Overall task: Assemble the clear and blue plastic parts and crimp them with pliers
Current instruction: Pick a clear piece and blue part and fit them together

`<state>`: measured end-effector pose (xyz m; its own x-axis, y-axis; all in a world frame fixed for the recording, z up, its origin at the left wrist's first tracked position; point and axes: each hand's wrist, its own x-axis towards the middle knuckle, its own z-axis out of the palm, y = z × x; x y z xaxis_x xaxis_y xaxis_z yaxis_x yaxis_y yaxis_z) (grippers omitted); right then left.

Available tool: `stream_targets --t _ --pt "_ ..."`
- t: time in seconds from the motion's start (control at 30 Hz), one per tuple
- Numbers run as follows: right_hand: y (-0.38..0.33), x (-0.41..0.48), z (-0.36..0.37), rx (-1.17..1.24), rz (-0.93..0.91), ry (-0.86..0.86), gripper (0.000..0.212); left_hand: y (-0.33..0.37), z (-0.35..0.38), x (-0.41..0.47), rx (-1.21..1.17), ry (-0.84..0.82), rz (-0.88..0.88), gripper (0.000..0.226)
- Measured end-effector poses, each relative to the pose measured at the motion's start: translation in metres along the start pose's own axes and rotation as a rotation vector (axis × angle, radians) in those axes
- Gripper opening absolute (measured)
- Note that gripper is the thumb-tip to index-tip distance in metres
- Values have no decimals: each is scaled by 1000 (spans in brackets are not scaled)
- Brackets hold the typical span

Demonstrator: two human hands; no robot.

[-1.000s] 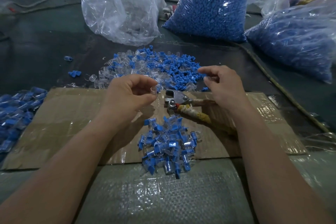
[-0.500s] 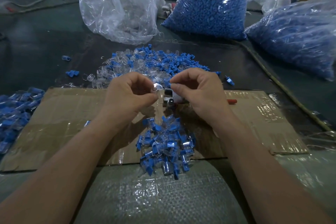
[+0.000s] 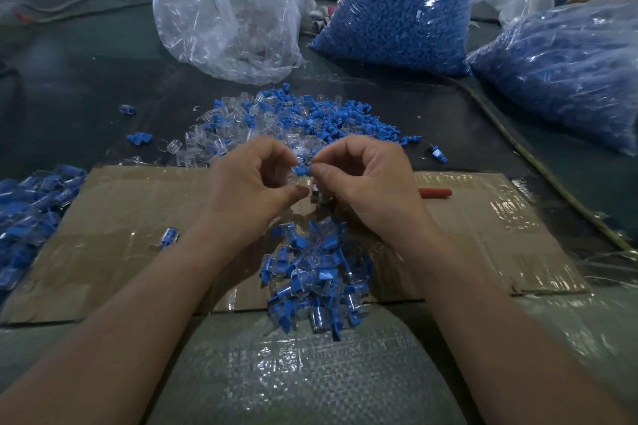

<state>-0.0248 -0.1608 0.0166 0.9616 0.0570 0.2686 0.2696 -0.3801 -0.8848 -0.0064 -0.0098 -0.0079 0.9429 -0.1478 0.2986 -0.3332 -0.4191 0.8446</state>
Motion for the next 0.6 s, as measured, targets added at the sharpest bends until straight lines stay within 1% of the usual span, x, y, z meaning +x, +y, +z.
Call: stream_targets --t 0.1,0.23,0.33,0.4,0.5,0.6 --pt "-1 -1 4 -19 5 7 24 -1 0 0 55 24 76 31" --pt "-1 -1 4 -62 -1 66 24 -2 2 -1 26 6 135 38" --pt "-1 -1 3 -85 15 70 23 -2 3 -2 17 21 184 34" --pt "-2 -2 3 -50 40 54 20 -2 2 -3 11 37 208 33" --pt "-4 -2 3 53 101 -28 14 -2 1 -5 35 26 244 31" --pt "-3 -2 2 77 111 -44 17 0 -1 -5 24 26 249 30"
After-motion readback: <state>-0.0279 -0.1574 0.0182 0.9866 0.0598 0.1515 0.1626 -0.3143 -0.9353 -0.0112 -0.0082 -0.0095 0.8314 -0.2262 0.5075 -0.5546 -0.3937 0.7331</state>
